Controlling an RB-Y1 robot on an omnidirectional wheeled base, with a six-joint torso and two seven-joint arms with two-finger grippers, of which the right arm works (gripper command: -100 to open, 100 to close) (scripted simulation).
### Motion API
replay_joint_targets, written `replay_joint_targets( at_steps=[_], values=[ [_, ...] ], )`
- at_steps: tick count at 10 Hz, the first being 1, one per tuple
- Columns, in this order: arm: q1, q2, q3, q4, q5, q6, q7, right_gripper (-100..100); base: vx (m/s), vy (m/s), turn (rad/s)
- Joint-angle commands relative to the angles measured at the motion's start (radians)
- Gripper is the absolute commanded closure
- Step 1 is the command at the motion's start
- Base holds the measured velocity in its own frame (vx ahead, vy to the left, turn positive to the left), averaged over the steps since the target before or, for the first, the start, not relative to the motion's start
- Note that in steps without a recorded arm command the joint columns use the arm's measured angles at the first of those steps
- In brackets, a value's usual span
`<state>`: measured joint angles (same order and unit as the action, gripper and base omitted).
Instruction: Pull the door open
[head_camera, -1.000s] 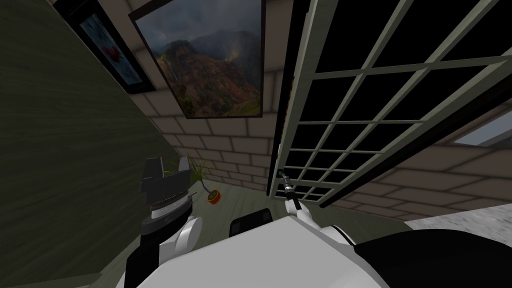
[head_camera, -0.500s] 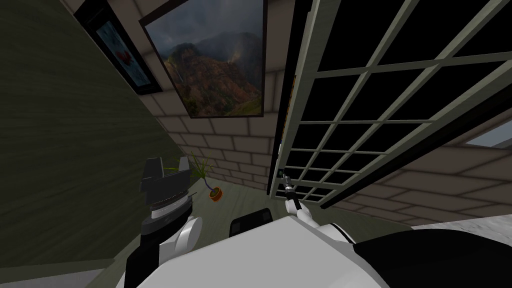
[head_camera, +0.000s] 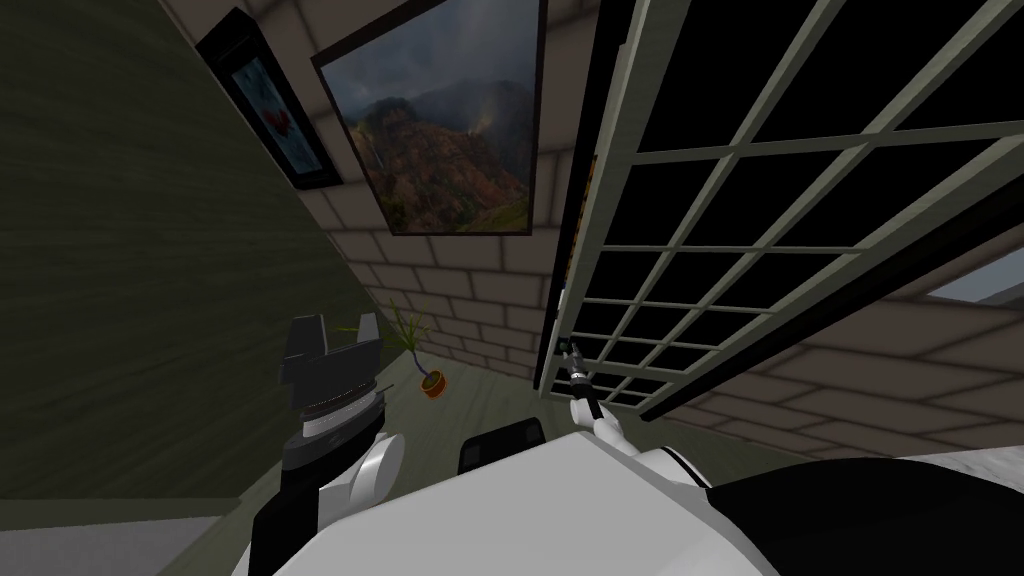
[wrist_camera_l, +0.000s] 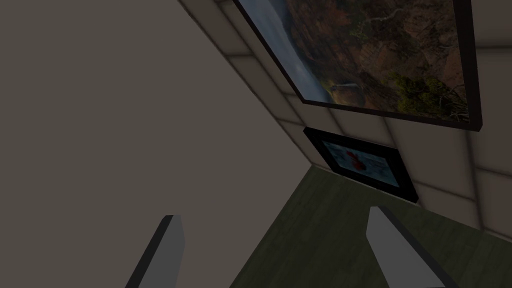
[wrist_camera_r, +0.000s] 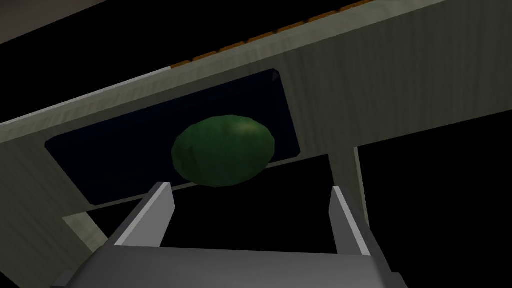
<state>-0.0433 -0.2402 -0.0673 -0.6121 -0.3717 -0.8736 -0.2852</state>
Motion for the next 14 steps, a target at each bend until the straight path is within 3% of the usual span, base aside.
replay_joint_targets(
  at_steps=[1, 14],
  values=[
    [-0.011, 0.011, 0.015, 0.013, -0.015, -0.007, -0.05, -100, -0.057, 0.036, 0.099],
    [-0.012, 0.033, 0.063, -0.017, -0.146, -0.016, -0.365, -100, -0.047, -0.005, 0.036]
  ],
)
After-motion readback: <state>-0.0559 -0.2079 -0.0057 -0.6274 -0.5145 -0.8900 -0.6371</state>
